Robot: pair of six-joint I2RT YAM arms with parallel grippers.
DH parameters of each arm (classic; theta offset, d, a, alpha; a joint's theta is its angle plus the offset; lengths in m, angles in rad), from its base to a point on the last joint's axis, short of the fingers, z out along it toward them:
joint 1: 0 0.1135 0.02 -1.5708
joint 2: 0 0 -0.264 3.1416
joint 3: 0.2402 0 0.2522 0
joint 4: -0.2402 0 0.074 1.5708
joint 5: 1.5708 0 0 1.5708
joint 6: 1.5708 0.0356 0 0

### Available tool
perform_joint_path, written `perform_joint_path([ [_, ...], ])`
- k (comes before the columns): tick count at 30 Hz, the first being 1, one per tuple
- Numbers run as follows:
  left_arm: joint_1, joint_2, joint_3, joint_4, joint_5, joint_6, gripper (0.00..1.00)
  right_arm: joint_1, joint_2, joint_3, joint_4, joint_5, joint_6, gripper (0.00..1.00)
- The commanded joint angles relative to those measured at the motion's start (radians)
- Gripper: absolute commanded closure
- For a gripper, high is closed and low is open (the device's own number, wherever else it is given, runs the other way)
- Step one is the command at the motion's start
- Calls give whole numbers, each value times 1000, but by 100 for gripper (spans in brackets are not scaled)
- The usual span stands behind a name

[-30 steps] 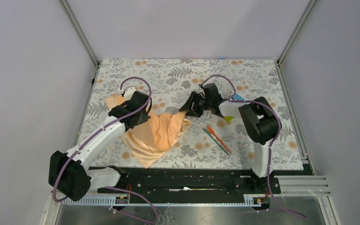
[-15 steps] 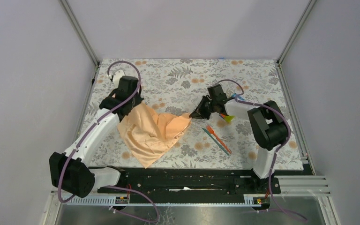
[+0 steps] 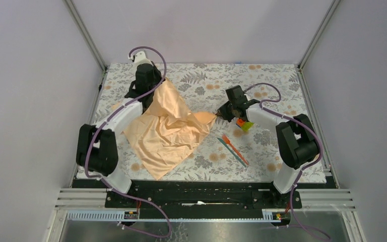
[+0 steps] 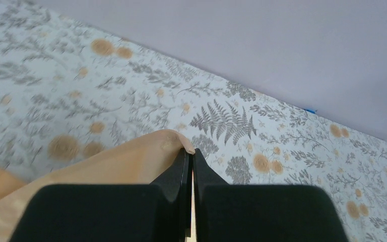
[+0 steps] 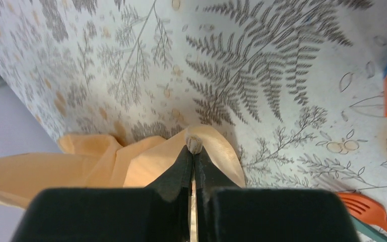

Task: Fold the napkin into a case and place the utensils inside
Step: Flatten out the crumpled napkin at the center of the board.

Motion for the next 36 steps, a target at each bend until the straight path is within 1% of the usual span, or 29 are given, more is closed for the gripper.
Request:
perform_joint_path([
  [1, 14, 105, 98, 284, 89, 119, 100, -7, 1, 40, 10, 206, 88, 100],
  [4, 22, 184, 129, 345, 106, 132, 100, -7, 25, 62, 21, 254, 99, 100],
  [7, 26, 251, 154, 437, 146, 157, 100, -7, 55, 81, 21, 266, 123, 100],
  [11, 27, 357, 251, 477, 160, 194, 100, -7, 97, 99, 46, 318, 139, 100],
  [15, 28, 468, 300, 607, 172, 219, 100, -7, 124, 122, 62, 369, 155, 100],
  [18, 34, 554, 347, 676, 162, 233, 100, 0, 156, 120, 128, 434, 175, 100],
  [21, 41, 638, 423, 696, 121, 247, 100, 2, 196, 129, 231, 510, 168, 100],
  [23, 46, 682, 465, 694, 89, 241, 100, 5, 223, 143, 296, 554, 133, 100],
  [28, 65, 743, 488, 722, 7, 188, 100, 13, 279, 181, 366, 666, 107, 93],
  [30, 79, 758, 484, 739, -15, 161, 100, 13, 305, 203, 378, 692, 107, 93],
  [32, 95, 768, 478, 765, -33, 131, 100, 12, 347, 251, 393, 711, 66, 92],
  [34, 118, 787, 509, 745, -23, 86, 100, 11, 380, 313, 393, 716, -16, 86],
  [35, 134, 795, 541, 706, 14, 51, 98, 10, 391, 348, 393, 698, -90, 82],
  [36, 148, 799, 566, 660, 49, 18, 85, 6, 390, 370, 389, 665, -172, 74],
])
